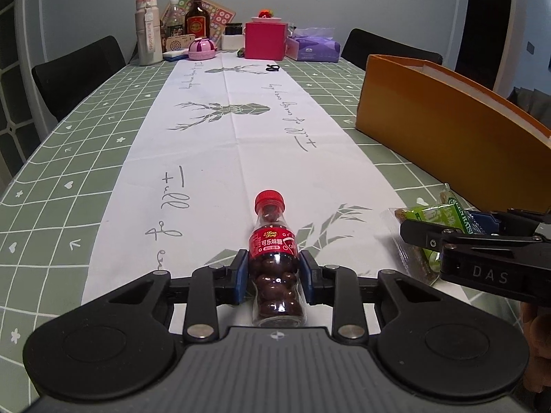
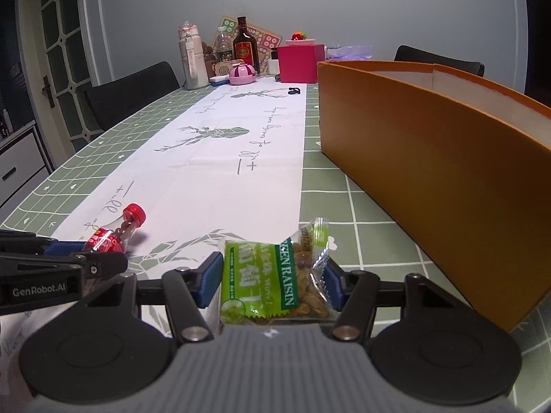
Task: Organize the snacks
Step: 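Lift both held snacks and carry them over the orange box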
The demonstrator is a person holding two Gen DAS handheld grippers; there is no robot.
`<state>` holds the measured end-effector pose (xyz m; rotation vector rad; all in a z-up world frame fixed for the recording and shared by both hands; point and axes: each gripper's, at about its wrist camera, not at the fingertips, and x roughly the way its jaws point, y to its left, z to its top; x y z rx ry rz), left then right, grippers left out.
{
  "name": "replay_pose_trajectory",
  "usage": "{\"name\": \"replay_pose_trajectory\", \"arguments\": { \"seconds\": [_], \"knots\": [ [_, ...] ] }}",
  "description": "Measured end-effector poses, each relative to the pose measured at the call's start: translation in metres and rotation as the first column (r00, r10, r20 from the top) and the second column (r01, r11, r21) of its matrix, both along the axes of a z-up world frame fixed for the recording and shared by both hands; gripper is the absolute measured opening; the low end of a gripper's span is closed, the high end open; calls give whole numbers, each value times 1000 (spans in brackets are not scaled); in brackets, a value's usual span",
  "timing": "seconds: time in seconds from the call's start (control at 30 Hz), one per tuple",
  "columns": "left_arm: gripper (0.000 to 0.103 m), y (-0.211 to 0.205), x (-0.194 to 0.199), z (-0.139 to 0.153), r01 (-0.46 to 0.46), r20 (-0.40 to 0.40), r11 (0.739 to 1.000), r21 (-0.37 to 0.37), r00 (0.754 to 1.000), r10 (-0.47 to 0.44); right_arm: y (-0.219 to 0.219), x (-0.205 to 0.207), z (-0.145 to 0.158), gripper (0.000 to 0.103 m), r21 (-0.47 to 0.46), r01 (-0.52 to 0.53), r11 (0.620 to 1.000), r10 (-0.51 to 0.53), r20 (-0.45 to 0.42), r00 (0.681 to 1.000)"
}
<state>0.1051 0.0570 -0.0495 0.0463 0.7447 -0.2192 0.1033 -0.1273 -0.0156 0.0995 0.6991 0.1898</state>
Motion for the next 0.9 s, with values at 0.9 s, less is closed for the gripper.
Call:
{"name": "replay_pose_trajectory", "arguments": {
  "seconds": [0.9],
  "knots": [
    [34, -65, -28, 88, 176, 187, 983, 43, 965, -181, -67, -59, 97, 57, 9, 36, 999, -37, 212, 977]
  ]
}}
